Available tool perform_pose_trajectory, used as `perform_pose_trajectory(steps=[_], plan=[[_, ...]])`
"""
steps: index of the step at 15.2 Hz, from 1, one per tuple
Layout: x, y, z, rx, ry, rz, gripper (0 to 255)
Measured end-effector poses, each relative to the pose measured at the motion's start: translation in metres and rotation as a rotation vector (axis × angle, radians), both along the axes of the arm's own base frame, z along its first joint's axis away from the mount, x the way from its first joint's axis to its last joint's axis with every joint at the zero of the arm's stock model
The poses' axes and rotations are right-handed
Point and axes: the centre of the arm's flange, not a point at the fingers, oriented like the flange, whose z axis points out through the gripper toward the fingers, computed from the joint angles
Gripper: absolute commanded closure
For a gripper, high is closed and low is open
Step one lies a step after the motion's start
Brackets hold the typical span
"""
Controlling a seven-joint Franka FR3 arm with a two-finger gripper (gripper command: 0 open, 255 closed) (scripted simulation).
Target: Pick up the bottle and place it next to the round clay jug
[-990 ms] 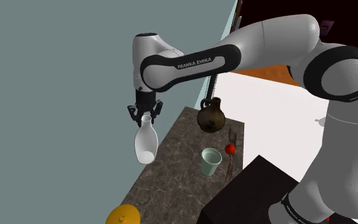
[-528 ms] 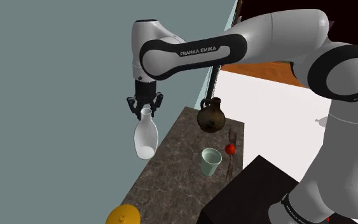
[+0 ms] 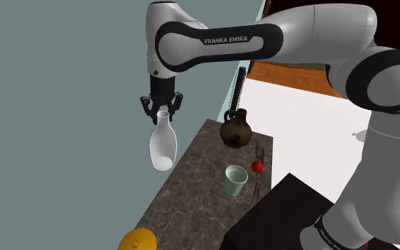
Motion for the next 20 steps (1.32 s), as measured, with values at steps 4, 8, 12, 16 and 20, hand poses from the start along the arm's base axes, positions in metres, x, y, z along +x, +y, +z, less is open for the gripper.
perform_pose_trajectory(steps=[4, 8, 12, 16, 20], plan=[[0.001, 0.0, 0.02, 0.0, 0.0, 0.0, 255], [0.0, -0.002, 0.042, 0.0, 0.0, 0.0, 255], [-0.002, -0.015, 0.054, 0.0, 0.0, 0.0, 255], [-0.007, -0.063, 0.055, 0.0, 0.0, -0.001, 255], [-0.01, -0.118, 0.055, -0.001, 0.0, -0.001, 255]])
